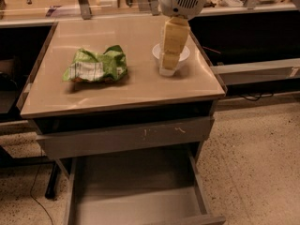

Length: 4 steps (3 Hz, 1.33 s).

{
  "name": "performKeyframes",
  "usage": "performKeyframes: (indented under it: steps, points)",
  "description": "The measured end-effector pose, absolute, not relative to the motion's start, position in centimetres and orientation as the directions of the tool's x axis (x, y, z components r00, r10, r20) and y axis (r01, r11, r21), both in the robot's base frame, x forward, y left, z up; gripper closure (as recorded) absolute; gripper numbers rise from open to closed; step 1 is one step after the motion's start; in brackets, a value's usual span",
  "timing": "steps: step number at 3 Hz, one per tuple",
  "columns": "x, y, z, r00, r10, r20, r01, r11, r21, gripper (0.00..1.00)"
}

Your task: Place green rice chip bag into middle drawer

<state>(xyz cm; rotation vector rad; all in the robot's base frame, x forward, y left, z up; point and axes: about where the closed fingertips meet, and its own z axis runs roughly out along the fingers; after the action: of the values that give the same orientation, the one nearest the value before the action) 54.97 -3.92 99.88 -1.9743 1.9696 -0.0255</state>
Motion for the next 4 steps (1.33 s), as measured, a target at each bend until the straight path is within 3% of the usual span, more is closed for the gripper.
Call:
performKeyframes:
  steps: [4]
  points:
    - [63.6, 7.5, 99.2, 0.188, -0.908, -0.374, -0.965, -0.100, -0.243, 0.00]
